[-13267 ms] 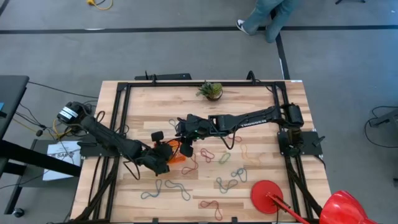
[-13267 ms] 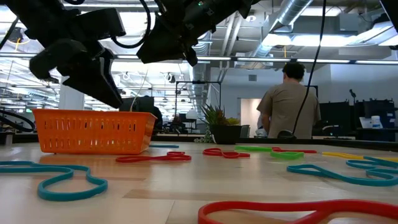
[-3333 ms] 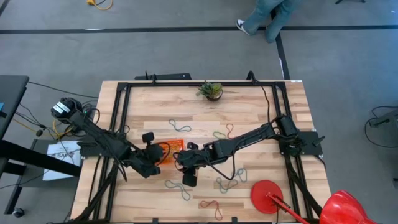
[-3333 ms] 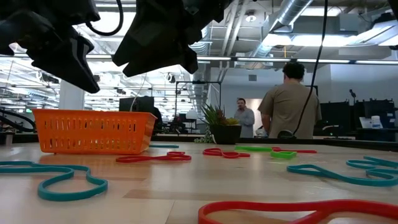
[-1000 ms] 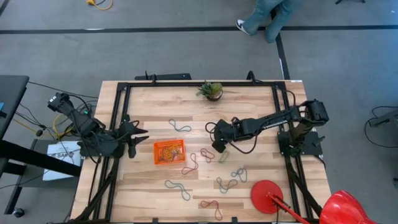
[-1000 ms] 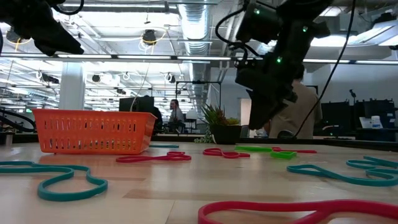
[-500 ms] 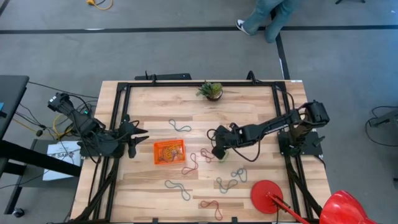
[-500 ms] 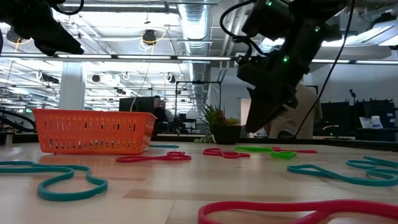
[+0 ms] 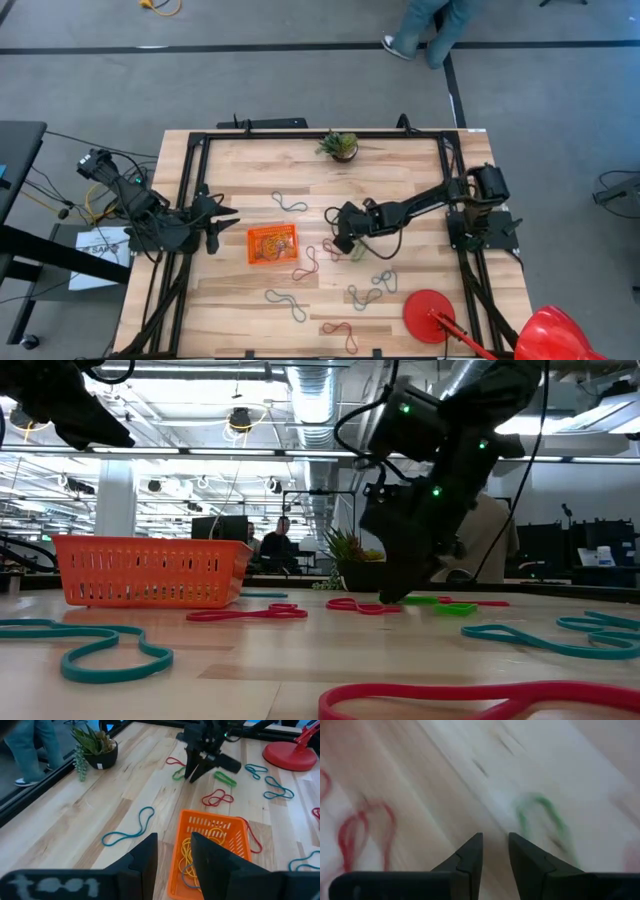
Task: Pick and place rubber bands into bin
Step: Put the top green rubber band into the orange container
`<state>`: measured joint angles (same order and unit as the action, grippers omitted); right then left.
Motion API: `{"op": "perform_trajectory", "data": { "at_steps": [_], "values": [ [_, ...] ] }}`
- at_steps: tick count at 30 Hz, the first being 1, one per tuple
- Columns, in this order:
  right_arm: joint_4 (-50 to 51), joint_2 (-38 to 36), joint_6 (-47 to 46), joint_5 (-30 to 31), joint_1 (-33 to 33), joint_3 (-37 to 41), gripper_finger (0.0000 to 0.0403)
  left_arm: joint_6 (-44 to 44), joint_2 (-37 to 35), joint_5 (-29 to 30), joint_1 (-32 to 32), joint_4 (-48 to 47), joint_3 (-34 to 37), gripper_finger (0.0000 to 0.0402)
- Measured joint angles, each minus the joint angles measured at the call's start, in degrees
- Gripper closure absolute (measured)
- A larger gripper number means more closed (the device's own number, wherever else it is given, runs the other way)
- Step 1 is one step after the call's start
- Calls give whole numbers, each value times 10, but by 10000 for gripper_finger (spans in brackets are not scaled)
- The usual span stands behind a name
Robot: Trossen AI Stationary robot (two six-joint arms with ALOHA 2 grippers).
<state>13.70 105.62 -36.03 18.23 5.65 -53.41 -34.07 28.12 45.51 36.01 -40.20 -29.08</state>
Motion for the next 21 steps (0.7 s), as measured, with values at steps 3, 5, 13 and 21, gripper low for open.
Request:
{"op": "perform_trajectory", "data": {
  "at_steps": [3,5,13,21],
  "values": [
    [5,14,-1,3,-4,-1,316,0,0,0,0,-1,0,295],
    [-1,24,0,11,-5,-2,316,0,0,-1,0,-1,0,295],
    [2,14,1,23,3,-5,335,0,0,-1,0,1,0,295],
    [68,-53,25,70,16,-24,336,0,0,-1,0,1,0,295]
  ]
}}
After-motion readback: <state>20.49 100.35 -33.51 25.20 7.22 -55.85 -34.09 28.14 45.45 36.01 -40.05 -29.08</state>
